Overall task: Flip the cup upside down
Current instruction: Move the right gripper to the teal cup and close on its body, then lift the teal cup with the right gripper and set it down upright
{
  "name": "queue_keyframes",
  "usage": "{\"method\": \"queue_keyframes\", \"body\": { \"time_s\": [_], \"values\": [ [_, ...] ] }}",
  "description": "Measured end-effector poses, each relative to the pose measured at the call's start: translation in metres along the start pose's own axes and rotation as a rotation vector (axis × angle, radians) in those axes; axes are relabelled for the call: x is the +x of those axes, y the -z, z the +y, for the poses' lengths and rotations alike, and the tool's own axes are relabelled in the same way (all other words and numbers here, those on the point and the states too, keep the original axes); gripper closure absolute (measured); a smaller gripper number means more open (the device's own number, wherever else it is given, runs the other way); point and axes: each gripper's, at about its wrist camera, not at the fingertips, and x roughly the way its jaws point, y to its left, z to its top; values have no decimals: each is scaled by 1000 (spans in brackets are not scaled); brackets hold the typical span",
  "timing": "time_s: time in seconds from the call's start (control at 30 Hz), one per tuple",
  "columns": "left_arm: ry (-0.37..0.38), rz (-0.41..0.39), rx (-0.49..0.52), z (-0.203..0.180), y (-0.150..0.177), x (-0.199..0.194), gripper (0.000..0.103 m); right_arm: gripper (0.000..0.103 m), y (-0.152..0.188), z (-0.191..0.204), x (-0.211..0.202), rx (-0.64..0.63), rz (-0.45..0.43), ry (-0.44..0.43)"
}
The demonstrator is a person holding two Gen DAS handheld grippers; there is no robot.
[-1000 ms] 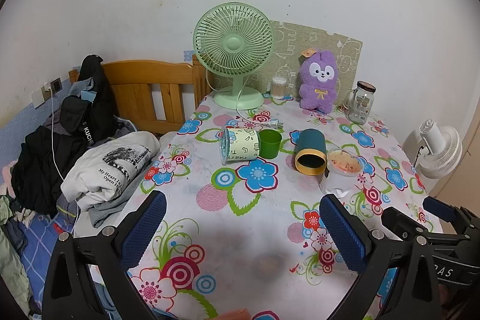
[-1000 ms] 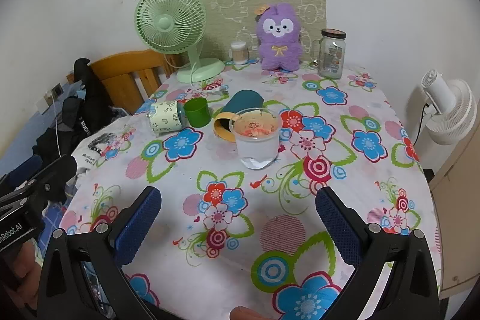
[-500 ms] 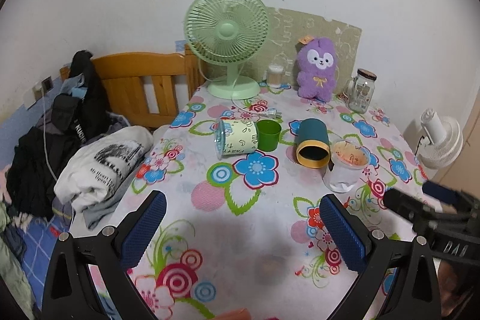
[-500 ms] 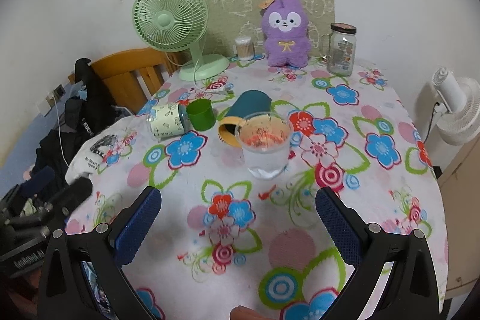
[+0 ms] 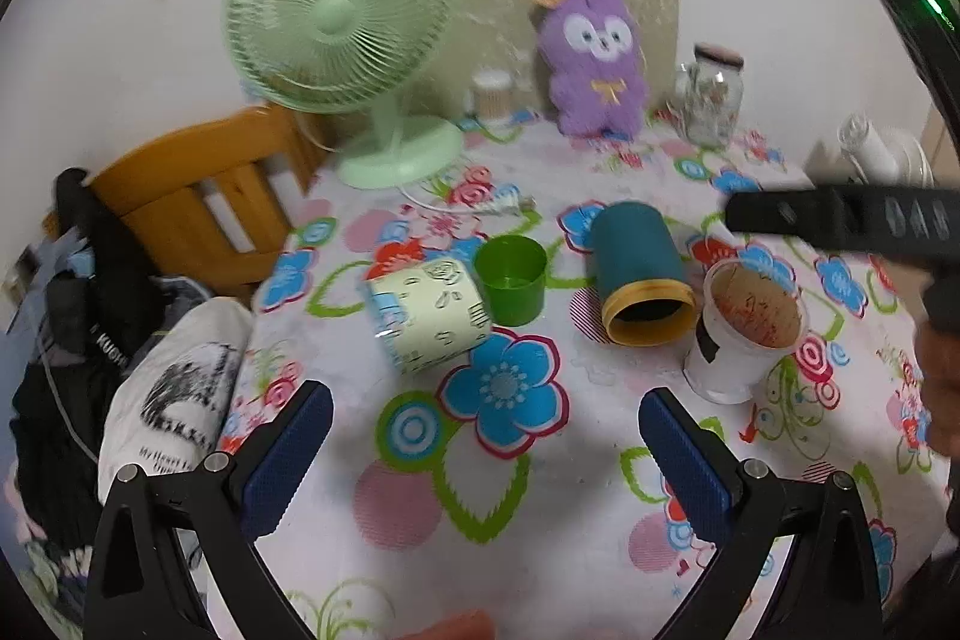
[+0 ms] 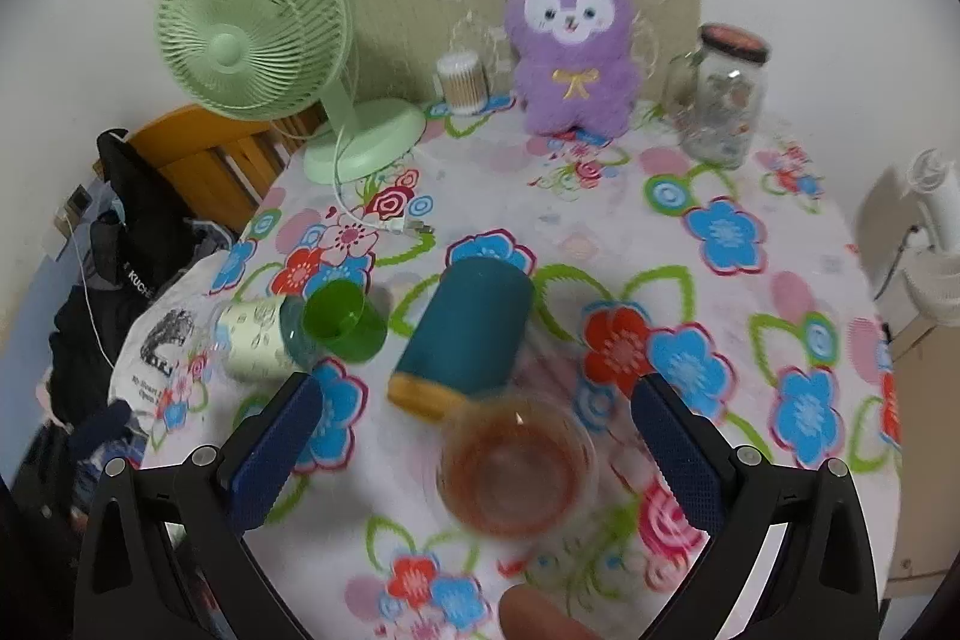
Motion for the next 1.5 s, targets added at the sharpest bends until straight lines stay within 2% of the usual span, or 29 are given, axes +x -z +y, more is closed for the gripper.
{"method": "queue_keyframes", "body": {
  "time_s": [0.27,0.43,0.53,0.67,0.77,0.8,0.87,1.0,1.1,1.3,1.5],
  "values": [
    [38,68,81,-7,-27,43,0,0,-43,-4,66,49,165,-24],
    [38,113,88,-10,-32,65,0,0,-51,1,98,32,279,6],
    [38,119,93,-10,-30,71,0,1,-56,-1,113,39,338,-20],
    [37,119,83,-6,-29,70,0,14,-59,-11,137,112,439,-36],
    [25,106,80,-4,-28,66,0,31,-56,-13,155,153,540,-75],
    [23,101,80,-4,-28,64,0,31,-55,-12,159,155,558,-64],
    [28,95,78,-3,-26,60,0,32,-55,-7,160,141,563,-65],
    [35,91,70,-3,-22,54,0,33,-53,-3,164,160,580,-122],
    [39,80,67,-2,-17,45,0,33,-53,1,157,151,560,-135],
    [69,28,12,7,-1,11,0,34,-57,13,116,103,490,-179],
    [78,-33,-44,18,24,-29,0,34,-45,34,64,23,428,-221]
  ]
}}
